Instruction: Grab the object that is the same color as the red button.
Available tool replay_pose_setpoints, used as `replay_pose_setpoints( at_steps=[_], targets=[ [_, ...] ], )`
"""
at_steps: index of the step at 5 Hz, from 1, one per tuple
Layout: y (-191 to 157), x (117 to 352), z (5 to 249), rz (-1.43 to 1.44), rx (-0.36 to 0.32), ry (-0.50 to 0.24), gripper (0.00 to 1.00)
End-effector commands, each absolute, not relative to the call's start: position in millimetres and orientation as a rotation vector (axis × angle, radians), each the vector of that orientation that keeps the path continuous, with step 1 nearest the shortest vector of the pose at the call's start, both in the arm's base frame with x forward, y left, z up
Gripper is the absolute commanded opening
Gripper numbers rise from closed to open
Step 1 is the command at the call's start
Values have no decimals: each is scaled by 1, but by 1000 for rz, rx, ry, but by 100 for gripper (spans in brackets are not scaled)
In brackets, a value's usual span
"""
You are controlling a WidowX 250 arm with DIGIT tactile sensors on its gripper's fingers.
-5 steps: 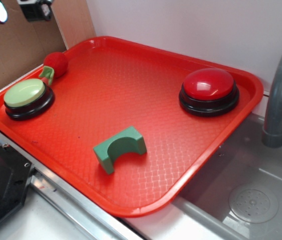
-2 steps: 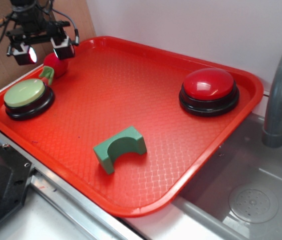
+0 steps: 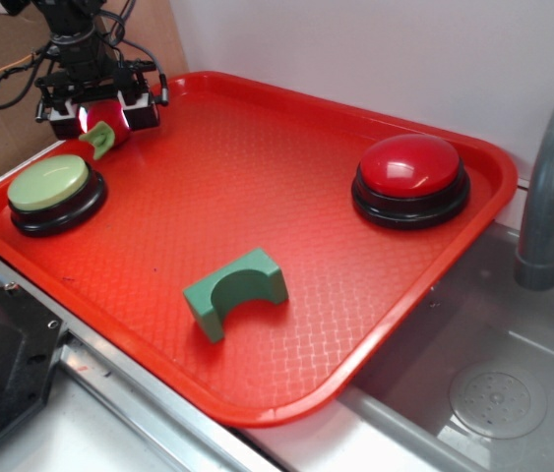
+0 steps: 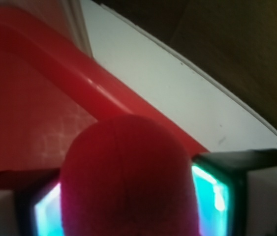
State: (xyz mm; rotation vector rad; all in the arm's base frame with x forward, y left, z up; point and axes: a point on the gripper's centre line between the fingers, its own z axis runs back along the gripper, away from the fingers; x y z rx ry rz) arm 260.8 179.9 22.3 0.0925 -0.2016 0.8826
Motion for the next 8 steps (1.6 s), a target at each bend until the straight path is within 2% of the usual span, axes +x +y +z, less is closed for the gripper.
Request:
replay_pose_setpoints(
  at_steps=[1, 2, 3, 4, 5, 6, 8],
  targets=[
    [175, 255, 26, 871, 112, -205, 0],
    [172, 255, 31, 868, 132, -198, 0],
    [169, 250, 48, 817, 146, -173, 0],
    [153, 244, 81, 732, 65, -141, 0],
    [129, 240, 104, 555, -23, -53, 0],
    [99, 229, 117, 401, -96, -17, 0],
    [37, 194, 123, 212, -107, -4, 0]
  ],
)
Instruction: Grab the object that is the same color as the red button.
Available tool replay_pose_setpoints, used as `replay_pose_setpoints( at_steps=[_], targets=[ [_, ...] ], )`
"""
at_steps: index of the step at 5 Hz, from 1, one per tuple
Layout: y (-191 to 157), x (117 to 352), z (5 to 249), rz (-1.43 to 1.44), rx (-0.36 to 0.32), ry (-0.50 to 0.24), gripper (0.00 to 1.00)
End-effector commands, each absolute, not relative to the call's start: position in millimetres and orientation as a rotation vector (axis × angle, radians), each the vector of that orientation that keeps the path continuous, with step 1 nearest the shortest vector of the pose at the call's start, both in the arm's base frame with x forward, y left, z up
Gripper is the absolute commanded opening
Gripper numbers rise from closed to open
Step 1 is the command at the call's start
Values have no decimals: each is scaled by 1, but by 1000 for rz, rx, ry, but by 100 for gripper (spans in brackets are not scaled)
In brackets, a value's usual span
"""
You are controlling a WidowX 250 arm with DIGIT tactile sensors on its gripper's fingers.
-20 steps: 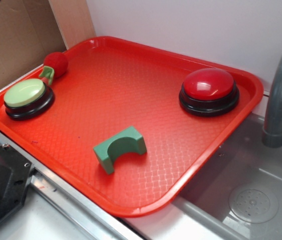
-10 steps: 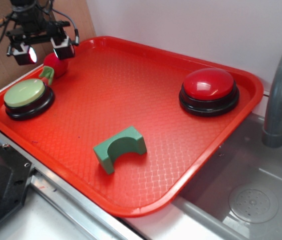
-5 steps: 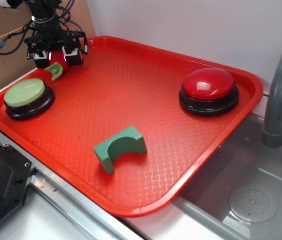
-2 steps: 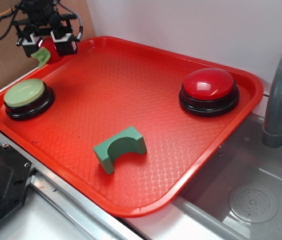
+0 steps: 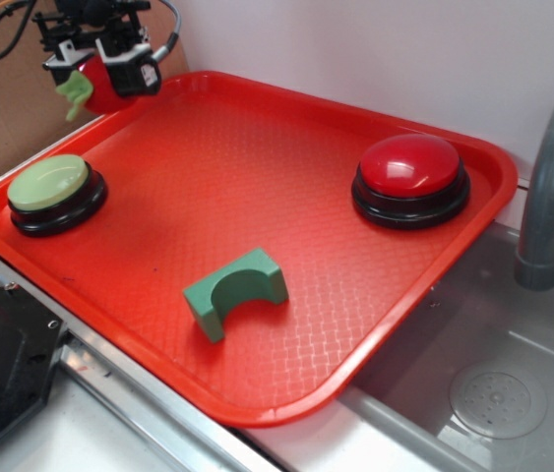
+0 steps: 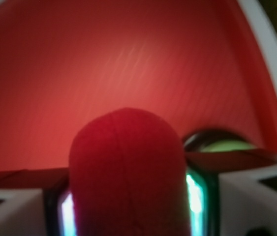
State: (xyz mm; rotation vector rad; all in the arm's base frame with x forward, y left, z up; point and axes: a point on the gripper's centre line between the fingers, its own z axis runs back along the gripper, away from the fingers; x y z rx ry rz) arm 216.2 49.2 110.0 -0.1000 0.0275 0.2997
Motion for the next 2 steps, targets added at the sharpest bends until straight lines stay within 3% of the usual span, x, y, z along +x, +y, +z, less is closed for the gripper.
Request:
replay_pose_setpoints(
  at_steps=[1, 2],
  targets=[
    [12, 177, 120, 138, -88, -17, 0],
    [7, 173, 119, 128, -89, -45, 0]
  ],
)
